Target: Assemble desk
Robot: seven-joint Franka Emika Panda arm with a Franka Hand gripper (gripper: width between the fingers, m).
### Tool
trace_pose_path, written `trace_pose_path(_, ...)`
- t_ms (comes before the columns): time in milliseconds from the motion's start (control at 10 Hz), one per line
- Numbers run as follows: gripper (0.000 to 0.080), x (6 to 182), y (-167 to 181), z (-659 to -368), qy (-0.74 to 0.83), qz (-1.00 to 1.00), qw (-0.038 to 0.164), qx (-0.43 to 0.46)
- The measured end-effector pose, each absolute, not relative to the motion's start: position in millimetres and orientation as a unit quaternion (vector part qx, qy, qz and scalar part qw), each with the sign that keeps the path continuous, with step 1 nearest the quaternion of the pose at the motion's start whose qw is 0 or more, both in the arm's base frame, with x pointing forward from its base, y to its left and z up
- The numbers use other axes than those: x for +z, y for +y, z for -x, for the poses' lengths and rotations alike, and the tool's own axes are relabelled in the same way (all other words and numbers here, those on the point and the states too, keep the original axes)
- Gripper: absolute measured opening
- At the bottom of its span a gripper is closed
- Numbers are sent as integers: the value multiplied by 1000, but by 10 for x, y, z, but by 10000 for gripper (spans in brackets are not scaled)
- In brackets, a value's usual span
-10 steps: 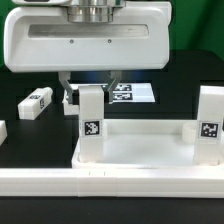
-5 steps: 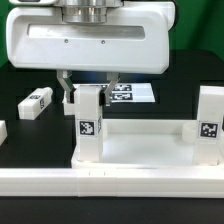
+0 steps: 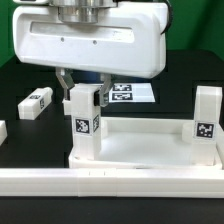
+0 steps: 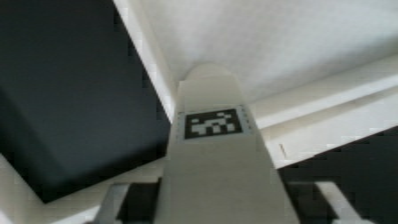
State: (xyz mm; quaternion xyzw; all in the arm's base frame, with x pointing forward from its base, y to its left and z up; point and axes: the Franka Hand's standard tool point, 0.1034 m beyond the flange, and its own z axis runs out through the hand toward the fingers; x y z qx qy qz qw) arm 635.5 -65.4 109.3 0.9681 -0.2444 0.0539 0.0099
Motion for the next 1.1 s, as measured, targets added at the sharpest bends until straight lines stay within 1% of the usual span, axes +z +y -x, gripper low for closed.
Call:
trace_pose_path(200,312,1092,-673,-6342,-284,-957,9,52)
trace_pose_path(300,424,1090,-675,-6344,-284,-957,9,52)
trace_pose_path(400,424,1085,-672,-6343,-284,-957,9,52)
trace_pose_path(500,559,1084,-671,-6343,-283,-958,9,52)
trace_pose_path(600,621,1086,-672,-6343,-284,-957,9,52)
trace_pose_path(700,621,1137,-670,-6329,-293,-954,4,54)
trace_pose_path(800,644,1189,-637,-6244,-318,-947,-5,53)
trace_pose_path(1000,648,1237,-462,-6106,-363,-931,-13,45)
trace_pose_path(1100,649,1238,-342,-6082,-383,-923,-16,43)
